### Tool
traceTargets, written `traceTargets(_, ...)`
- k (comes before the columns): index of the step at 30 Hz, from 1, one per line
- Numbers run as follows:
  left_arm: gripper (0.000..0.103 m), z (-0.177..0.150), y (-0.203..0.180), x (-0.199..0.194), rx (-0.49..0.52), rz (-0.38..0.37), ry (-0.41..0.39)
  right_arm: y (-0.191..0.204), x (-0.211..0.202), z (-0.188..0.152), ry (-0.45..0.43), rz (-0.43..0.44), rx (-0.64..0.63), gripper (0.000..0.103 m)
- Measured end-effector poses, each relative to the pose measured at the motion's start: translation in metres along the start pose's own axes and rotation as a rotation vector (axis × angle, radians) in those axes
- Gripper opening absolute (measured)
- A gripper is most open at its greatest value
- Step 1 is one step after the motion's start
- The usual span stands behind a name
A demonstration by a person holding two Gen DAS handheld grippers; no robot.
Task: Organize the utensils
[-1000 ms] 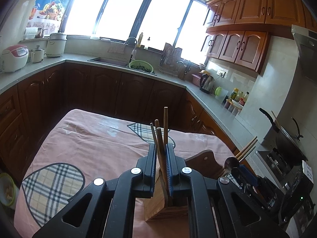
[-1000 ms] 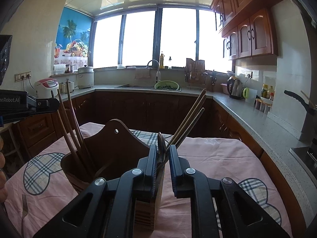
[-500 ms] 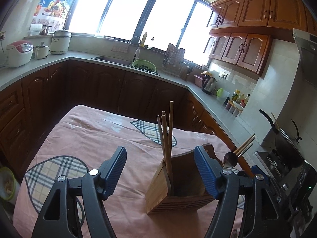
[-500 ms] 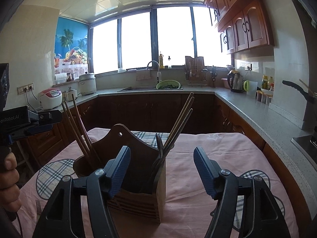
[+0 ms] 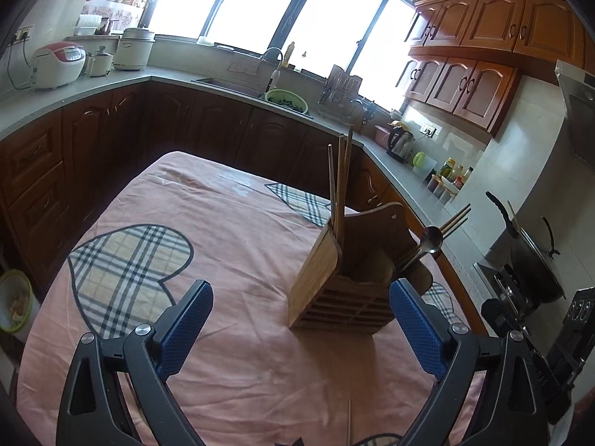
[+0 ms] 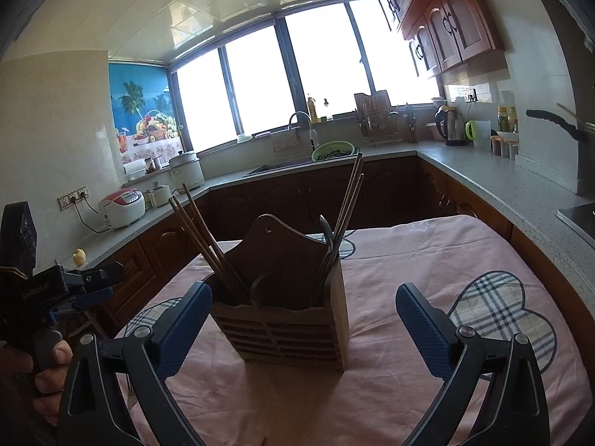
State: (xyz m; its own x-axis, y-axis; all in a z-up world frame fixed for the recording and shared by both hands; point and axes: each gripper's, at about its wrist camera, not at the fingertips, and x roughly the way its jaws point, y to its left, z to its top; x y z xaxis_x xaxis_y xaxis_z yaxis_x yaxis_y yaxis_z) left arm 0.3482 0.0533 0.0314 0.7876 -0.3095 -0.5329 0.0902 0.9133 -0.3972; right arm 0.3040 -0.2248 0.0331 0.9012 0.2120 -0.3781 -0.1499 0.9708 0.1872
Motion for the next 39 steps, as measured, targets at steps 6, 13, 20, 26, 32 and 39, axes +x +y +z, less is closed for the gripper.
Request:
traceTargets(6,0.096,-0.032,0.002,-0.032,-0.015,0.023,0.030,0.003,-0.030,-0.017,0.020,0.046,0.054,0.101)
traceTargets(13,0.096,-0.067,0.000,-0.069,0.000,0.037,0.047,-0.003,-0.064,-0.044,0.035,0.080,0.148,0.101)
traceTargets(20,0.096,-0.093,-0.001,-0.101,0.039,0.071,0.031,0.001,-0.089,-0.071,0.050,0.083,0.165,0.101)
traceTargets(26,0.096,-0.118,-0.013,-0.136,0.124,0.117,-0.022,0.010,-0.110,-0.086,0.038,0.079,0.137,0.101)
traceTargets(32,0.097,-0.121,-0.037,-0.183,0.241,0.122,-0.108,0.019,-0.146,-0.075,-0.036,0.083,0.092,0.101)
traceTargets(39,0.102,-0.122,-0.064,-0.230,0.347,0.154,-0.258,0.047,-0.202,-0.023,-0.207,0.101,-0.038,0.103)
